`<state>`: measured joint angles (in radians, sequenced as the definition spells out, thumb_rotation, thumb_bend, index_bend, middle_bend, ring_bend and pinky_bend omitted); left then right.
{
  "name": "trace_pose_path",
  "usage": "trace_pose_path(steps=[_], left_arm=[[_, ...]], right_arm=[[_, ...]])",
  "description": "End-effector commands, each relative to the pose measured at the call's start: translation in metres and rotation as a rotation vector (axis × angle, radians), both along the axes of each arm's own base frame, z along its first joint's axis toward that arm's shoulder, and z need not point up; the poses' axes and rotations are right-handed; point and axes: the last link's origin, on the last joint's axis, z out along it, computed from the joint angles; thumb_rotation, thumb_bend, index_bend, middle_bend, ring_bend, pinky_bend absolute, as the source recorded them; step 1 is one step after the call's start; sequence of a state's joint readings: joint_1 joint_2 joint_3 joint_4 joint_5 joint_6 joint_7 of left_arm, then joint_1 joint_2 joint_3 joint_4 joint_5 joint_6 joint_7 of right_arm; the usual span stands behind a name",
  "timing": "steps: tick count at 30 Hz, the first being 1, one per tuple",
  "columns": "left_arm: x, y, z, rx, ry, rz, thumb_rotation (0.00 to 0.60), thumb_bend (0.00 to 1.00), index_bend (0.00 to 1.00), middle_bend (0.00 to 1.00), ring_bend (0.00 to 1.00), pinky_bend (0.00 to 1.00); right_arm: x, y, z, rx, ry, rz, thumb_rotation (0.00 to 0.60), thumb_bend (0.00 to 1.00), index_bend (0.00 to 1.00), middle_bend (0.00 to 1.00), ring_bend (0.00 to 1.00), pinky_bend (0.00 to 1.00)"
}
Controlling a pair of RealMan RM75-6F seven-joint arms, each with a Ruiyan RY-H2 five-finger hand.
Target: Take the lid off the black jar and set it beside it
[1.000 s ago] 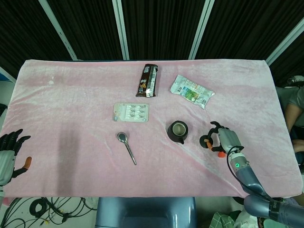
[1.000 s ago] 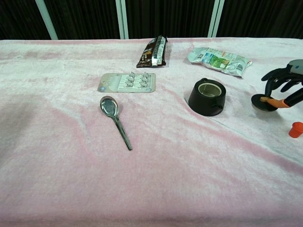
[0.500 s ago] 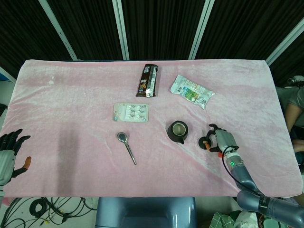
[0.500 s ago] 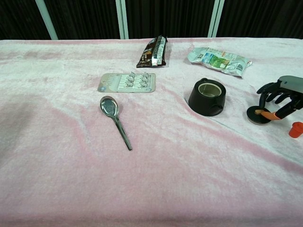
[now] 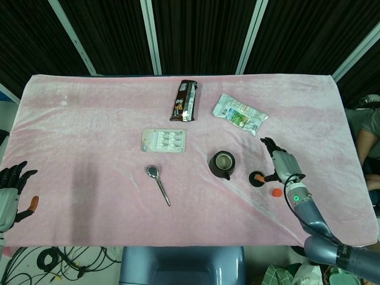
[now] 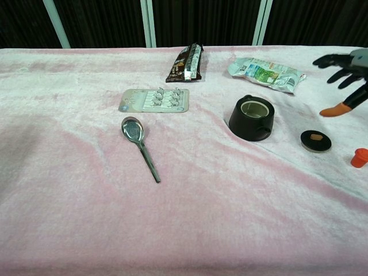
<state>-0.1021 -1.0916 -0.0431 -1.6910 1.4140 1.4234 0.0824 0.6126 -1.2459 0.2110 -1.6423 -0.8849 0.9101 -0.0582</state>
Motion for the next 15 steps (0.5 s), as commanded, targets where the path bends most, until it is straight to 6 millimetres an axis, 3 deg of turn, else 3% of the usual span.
trace_pose_path(steps=[1, 4, 9, 13, 15], left_arm=[[0.0, 0.0, 0.001, 0.002, 0.001, -0.001, 0.6, 0.42, 0.18, 0.02, 0.0, 0.02], [0.001, -0.001, 0.001, 0.005, -0.001, -0.005, 0.6, 0.42, 0.18, 0.02, 0.0, 0.02], [0.003, -0.002, 0.001, 0.009, 0.004, -0.02, 0.6, 0.42, 0.18, 0.02, 0.0, 0.02], [0.006, -0.004, 0.002, 0.009, 0.024, -0.052, 0.6, 0.42, 0.17, 0.02, 0.0, 0.02], [0.008, -0.005, 0.001, 0.008, 0.03, -0.072, 0.6, 0.42, 0.18, 0.03, 0.0, 0.02]], right_arm=[[0.004, 0.017, 0.044, -0.129, 0.033, 0.073, 0.6, 0.05, 0.0, 0.02, 0.15, 0.16], [-0.002, 0.054, 0.068, -0.202, 0.052, 0.103, 0.6, 0.05, 0.0, 0.02, 0.15, 0.16], [-0.019, 0.119, 0.082, -0.26, 0.153, 0.16, 0.6, 0.05, 0.0, 0.02, 0.14, 0.16], [-0.039, 0.166, 0.076, -0.327, 0.258, 0.201, 0.6, 0.05, 0.0, 0.02, 0.14, 0.16], [-0.05, 0.18, 0.068, -0.324, 0.288, 0.203, 0.6, 0.06, 0.0, 0.02, 0.14, 0.16]])
